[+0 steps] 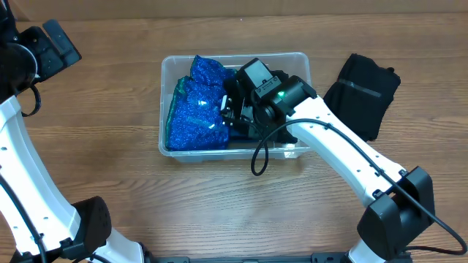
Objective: Pack container
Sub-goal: 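Lower the black garment with the right gripper into the bin beside the sparkly fabric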
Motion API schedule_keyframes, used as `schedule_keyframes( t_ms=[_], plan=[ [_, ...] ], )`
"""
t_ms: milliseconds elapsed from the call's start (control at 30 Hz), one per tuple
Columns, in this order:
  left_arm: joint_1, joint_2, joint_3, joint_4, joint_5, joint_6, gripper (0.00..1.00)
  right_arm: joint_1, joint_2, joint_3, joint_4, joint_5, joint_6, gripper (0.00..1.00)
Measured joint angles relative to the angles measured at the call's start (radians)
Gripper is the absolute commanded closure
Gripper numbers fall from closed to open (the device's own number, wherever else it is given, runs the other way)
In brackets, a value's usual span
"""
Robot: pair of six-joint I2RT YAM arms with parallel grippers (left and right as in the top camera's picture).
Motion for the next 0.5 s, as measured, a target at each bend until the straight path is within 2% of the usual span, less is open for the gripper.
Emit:
schedule_keyframes(
  t_ms=[333,500],
  plan=[
    [0.000,0.000,0.000,0.000,0.000,0.000,0.00,-0.005,-0.008,0.006,-0.111,0.031,0.018,0.96],
    [0.000,0.000,0.000,0.000,0.000,0.000,0.00,0.000,-0.087,0.014,-0.110,0.023,0.022,0.96]
  ],
)
